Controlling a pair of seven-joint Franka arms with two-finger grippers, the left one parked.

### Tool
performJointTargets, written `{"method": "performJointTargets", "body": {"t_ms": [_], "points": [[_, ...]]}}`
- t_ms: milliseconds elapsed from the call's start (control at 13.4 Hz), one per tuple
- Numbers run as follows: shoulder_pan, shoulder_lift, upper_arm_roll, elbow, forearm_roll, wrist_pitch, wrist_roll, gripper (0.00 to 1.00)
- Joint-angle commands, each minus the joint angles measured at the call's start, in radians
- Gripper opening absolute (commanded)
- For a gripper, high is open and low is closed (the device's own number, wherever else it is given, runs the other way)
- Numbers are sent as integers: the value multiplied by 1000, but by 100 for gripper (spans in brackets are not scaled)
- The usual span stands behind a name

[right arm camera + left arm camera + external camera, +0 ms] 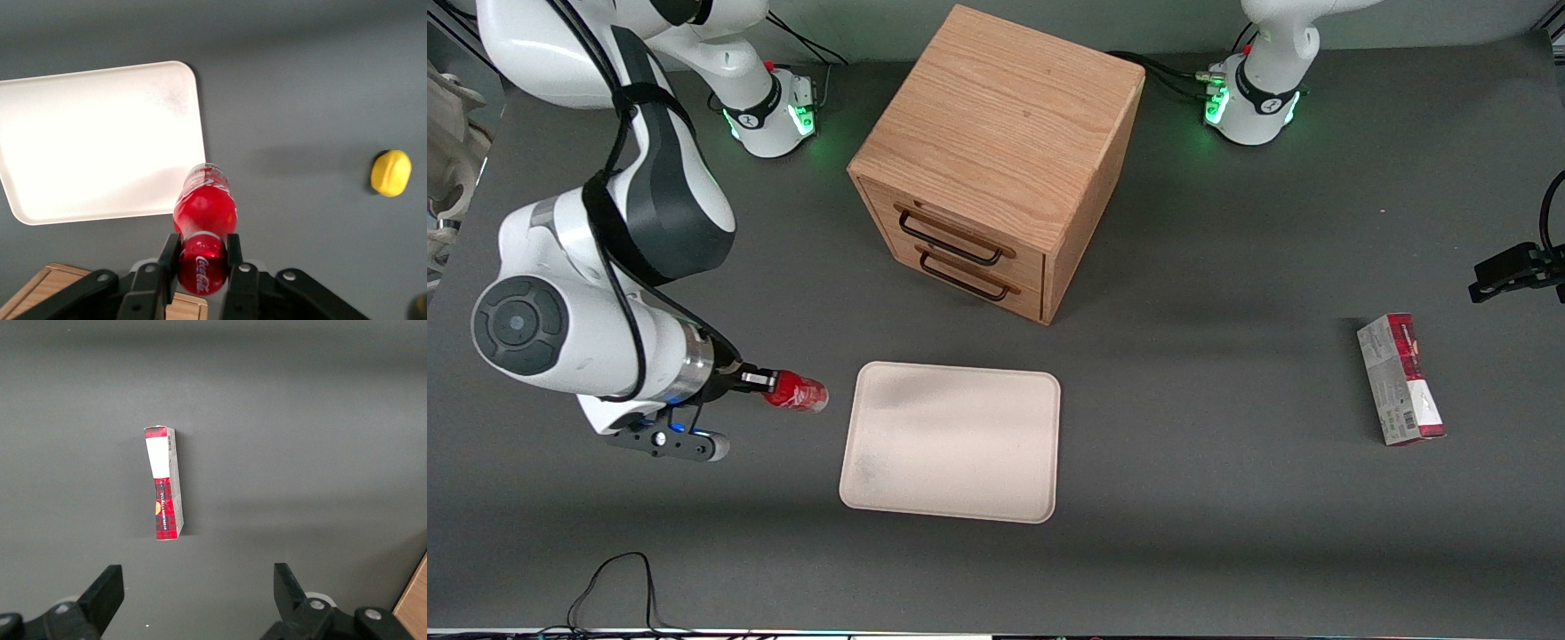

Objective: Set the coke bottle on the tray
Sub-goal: 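Lift the bottle and carry it over the cream tray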

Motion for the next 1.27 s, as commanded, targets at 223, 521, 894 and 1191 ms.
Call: {"method": "performJointTargets", "body": {"t_ms": [223, 521, 894, 1191], "points": [[71, 93, -4, 70, 6, 84, 126, 0], [71, 128, -12, 70, 3, 148, 129, 0], [71, 209, -16, 70, -13, 276, 156, 0], [74, 249, -15, 70, -59, 307, 167, 0]]}}
